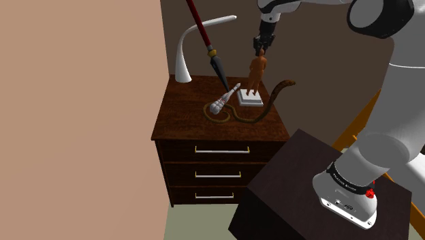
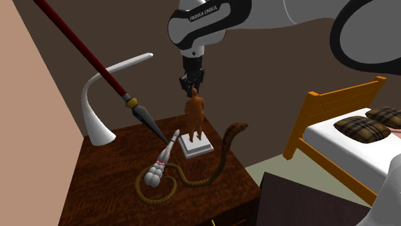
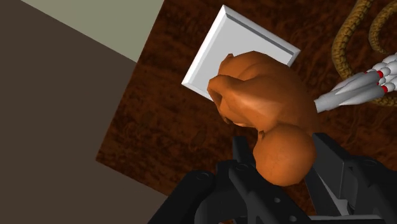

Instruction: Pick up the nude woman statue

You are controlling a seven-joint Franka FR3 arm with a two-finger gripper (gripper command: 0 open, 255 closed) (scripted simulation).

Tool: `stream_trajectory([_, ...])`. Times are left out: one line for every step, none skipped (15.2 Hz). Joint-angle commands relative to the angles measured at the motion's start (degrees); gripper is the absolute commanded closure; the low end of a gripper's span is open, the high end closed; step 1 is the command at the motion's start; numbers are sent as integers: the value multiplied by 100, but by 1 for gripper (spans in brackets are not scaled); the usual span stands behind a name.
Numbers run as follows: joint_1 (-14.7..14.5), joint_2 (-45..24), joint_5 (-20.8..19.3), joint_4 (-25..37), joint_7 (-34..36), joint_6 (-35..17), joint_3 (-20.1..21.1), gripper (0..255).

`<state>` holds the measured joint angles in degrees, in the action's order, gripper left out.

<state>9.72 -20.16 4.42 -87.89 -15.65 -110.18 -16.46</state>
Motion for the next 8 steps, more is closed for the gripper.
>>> stream_trajectory([-3, 40, -12, 81, 8, 111, -4, 255])
stream_trajectory([-1, 46, -14, 150, 9, 186, -6, 255])
stream_trajectory([2, 52, -17, 219, 10, 260, -8, 255])
stream_trajectory([5, 56, -19, 290, 11, 335, -10, 255])
stream_trajectory([8, 59, -21, 363, 12, 411, -11, 255])
stream_trajectory([11, 60, -22, 438, 12, 487, -13, 255])
stream_trajectory([15, 60, -22, 516, 12, 564, -15, 255])
stream_trajectory([19, 59, -23, 595, 12, 642, -16, 255])
